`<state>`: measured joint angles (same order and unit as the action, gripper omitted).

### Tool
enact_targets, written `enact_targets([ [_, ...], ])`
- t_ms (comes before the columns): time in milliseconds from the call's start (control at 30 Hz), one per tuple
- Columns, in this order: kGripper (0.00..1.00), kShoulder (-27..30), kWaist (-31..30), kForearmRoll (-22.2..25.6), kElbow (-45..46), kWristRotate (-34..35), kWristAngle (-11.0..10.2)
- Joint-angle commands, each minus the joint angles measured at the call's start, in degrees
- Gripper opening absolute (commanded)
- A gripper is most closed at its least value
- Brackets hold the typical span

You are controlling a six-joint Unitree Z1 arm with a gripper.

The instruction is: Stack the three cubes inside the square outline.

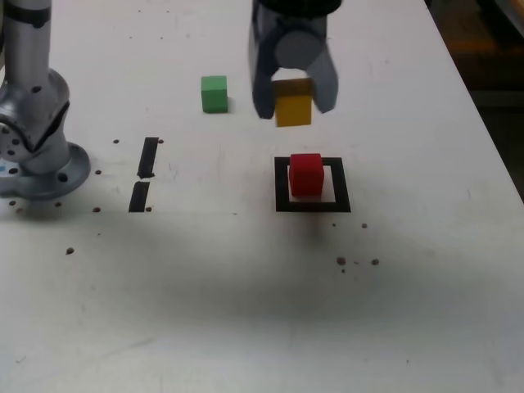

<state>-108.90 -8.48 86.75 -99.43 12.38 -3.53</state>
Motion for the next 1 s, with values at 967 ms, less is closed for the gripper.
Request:
enact_targets([
  [967,0.05,-7.83,-0.31,-3.73,1.69,-1.23,-3.52],
])
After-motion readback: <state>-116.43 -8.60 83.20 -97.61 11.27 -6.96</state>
